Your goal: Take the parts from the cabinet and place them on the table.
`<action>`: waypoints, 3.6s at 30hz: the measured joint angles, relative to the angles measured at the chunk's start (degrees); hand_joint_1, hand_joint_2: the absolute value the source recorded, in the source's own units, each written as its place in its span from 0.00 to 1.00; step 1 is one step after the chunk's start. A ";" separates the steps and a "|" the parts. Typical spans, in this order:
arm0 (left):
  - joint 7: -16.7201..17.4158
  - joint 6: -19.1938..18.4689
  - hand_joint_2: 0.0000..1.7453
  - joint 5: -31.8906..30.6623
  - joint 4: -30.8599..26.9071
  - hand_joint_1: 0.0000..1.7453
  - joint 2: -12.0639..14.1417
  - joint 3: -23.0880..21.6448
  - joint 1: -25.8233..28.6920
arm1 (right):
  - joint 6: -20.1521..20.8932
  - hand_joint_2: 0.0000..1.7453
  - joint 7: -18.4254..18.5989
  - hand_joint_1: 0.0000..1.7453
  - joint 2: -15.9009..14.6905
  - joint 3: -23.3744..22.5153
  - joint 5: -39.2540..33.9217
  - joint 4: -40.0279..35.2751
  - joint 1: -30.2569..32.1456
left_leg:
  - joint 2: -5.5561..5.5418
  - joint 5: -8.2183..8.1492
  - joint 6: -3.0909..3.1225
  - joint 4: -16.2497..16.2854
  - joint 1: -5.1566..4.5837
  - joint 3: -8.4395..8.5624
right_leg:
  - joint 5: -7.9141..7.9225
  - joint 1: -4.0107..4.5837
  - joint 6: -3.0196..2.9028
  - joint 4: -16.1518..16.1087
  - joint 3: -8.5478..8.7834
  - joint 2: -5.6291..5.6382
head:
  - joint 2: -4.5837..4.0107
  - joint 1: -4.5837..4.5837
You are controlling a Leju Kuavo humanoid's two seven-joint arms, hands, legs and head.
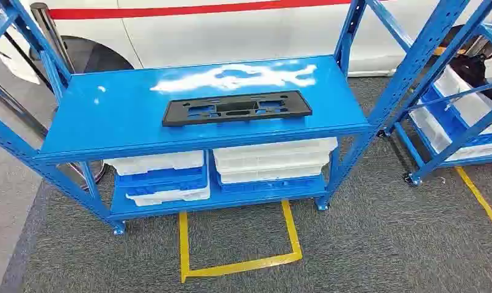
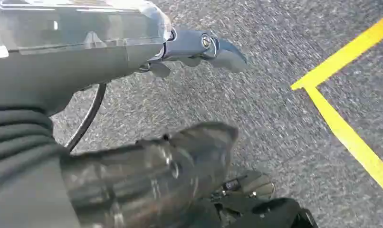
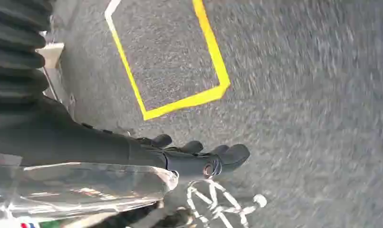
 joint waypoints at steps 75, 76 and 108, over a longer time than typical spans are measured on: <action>-6.38 -12.41 0.00 -14.43 2.21 0.00 -0.92 6.80 -4.37 | -8.62 0.00 -27.81 0.00 -1.68 93.99 2.89 -59.89 -13.97 | -0.20 0.24 -0.05 0.01 0.04 -0.03 | 0.05 0.02 0.01 0.27 -0.09 -0.19 | 0.00 0.00; -6.34 -12.41 0.00 -14.43 2.21 0.00 -0.87 6.80 -4.37 | -8.64 0.00 -27.46 0.00 -1.84 94.48 2.86 -60.15 -14.02 | -0.20 0.24 -0.06 0.01 0.03 -0.03 | 0.05 0.02 0.01 0.27 -0.09 -0.19 | 0.00 0.00; -5.44 -12.00 0.00 -14.10 2.23 0.00 0.00 6.60 -3.99 | -11.63 1.00 -26.83 0.00 -5.05 94.72 -1.38 -61.59 -10.98 | 0.05 0.36 1.48 -1.72 0.47 0.99 | -2.66 -0.33 0.97 5.53 -2.83 -0.19 | 0.00 0.02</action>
